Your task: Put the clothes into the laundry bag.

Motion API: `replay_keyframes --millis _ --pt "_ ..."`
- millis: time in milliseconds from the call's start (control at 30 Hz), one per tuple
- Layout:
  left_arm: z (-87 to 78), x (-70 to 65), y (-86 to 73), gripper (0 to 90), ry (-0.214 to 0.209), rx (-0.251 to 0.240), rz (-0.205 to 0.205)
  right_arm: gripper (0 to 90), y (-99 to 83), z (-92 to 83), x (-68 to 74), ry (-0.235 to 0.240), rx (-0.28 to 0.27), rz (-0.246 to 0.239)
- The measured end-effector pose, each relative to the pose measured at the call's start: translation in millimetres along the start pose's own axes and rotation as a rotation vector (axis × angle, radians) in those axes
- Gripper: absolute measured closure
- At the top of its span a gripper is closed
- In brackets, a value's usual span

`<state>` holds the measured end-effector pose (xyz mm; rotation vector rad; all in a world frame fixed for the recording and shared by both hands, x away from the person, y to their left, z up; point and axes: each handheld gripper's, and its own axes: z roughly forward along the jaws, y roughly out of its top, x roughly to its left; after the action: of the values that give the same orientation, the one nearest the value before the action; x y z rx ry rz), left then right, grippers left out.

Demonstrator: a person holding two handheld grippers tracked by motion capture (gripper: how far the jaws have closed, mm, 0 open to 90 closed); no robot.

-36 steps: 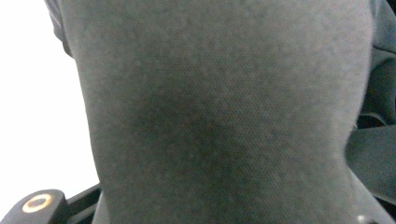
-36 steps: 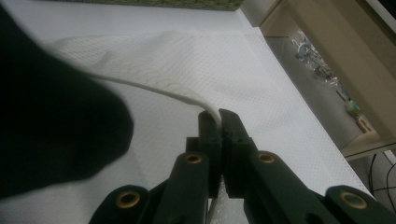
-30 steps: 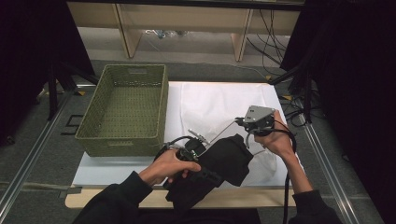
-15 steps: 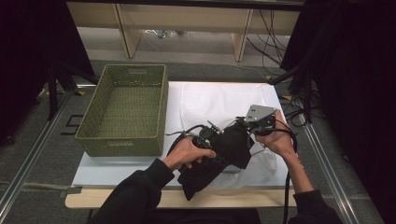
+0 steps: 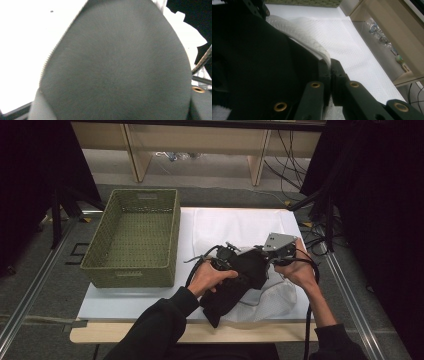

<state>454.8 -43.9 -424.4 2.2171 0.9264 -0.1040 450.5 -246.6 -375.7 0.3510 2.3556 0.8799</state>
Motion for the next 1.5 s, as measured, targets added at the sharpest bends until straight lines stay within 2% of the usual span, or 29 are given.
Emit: replay_keyframes --millis 33,100,133,200,233,267,333,367,433,467,567,600,633,700,767,800,833,1000,1033,1100,1133,1167,1200,1267,1300,1333,1367,1467,1500 --pt "-0.8 -1.7 -0.4 29.9 -0.003 -0.024 -0.018 89.0 0.0 0.0 0.0 0.000 0.000 0.000" --pt "-4.1 -6.5 -2.2 25.1 -0.001 -0.031 0.000 89.0 -1.1 0.8 -0.4 0.001 0.002 0.001" --pt "-8.5 -11.4 -4.6 22.9 0.017 -0.003 0.045 89.0 -2.0 0.5 0.2 0.003 0.006 0.009" --pt "-11.8 -16.3 -6.7 22.5 0.029 0.004 0.075 88.9 -2.7 0.1 0.3 0.003 0.004 0.020" --pt "-13.5 -19.7 -8.1 21.6 0.034 0.002 0.073 88.8 -2.7 0.2 -0.6 0.004 -0.001 0.008" --pt "-16.8 -22.2 -9.4 20.7 0.038 0.004 0.103 88.8 -2.7 -0.4 -0.5 0.003 0.001 0.013" --pt "-19.8 -26.6 -11.7 19.8 0.037 -0.017 0.102 88.6 -2.4 -1.3 0.3 0.004 0.003 0.013" --pt "-29.4 -29.7 -14.1 19.8 -0.001 -0.052 0.086 88.5 -2.4 -1.1 0.2 0.002 0.002 0.009" --pt "-34.5 -30.9 -14.4 20.5 -0.005 -0.073 0.070 88.5 -2.6 -0.9 0.7 0.000 0.006 0.022" --pt "-41.9 -31.7 -14.8 20.9 -0.017 -0.082 0.084 88.5 -2.4 0.4 0.4 0.002 0.005 0.013" --pt "-55.1 -30.4 -23.8 20.7 -0.017 -0.065 0.088 88.5 -2.3 1.0 2.9 0.007 0.011 0.013" --pt "-55.1 -30.4 -23.8 20.7 -0.017 -0.065 0.088 88.5 -2.3 1.0 2.9 0.007 0.011 0.013" --pt "-56.2 -30.0 -34.4 20.5 0.011 -0.042 0.115 88.5 -2.3 1.2 1.1 0.010 0.010 0.007" --pt "-54.7 -29.6 -42.4 20.3 0.027 -0.020 0.130 88.5 -2.3 1.3 1.4 0.010 0.010 0.007" --pt "-48.0 -27.9 -61.4 19.9 0.025 0.023 0.143 88.5 -1.8 0.8 2.0 0.009 0.007 0.002" --pt "-43.4 -29.0 -68.3 19.9 0.020 0.012 0.114 88.5 -1.4 0.8 1.7 0.005 0.006 0.003" --pt "-40.2 -27.8 -73.6 19.9 0.024 0.035 0.133 88.5 -1.2 0.6 1.8 0.007 0.008 0.002" --pt "-23.7 -25.3 -82.3 16.5 0.082 0.063 0.163 88.4 0.0 0.4 2.4 0.007 0.000 -0.001" --pt "-20.5 -25.0 -81.4 15.3 0.079 0.064 0.165 88.4 0.0 0.4 2.5 0.006 0.001 0.005" --pt "-16.6 -23.8 -76.6 21.8 0.063 0.054 0.180 88.4 -0.4 0.8 2.8 0.005 0.001 0.000" --pt "-12.7 -25.0 -74.7 27.4 0.055 0.026 0.161 88.4 -0.8 1.2 2.7 0.006 0.003 -0.002" --pt "-12.6 -22.7 -72.4 42.3 0.056 0.041 0.185 88.4 -1.4 1.8 2.6 0.012 0.007 0.002" --pt "-11.5 -22.5 -71.6 42.3 0.053 0.021 0.179 88.4 -1.4 1.8 2.6 0.012 0.007 0.002" --pt "-12.7 -21.4 -67.5 59.6 0.058 -0.003 0.190 88.4 -1.3 1.7 2.5 0.005 0.004 0.000" --pt "-13.1 -21.7 -66.2 61.4 0.054 -0.032 0.183 88.5 -1.3 1.4 2.5 0.005 0.002 0.000" --pt "-13.1 -21.7 -66.2 62.6 0.054 -0.032 0.183 88.4 -1.4 1.3 2.2 0.003 0.002 -0.002" --pt "-15.5 -20.9 -61.7 63.1 0.028 -0.060 0.135 88.5 -1.5 1.5 2.1 0.003 0.001 -0.002" --pt "-21.5 -19.2 -55.6 64.5 0.027 -0.089 0.127 88.5 -1.6 1.6 3.8 0.004 0.007 0.013" --pt "-26.6 -19.9 -47.5 64.9 0.034 -0.134 0.092 88.5 -1.4 1.4 3.8 0.006 0.007 0.013"
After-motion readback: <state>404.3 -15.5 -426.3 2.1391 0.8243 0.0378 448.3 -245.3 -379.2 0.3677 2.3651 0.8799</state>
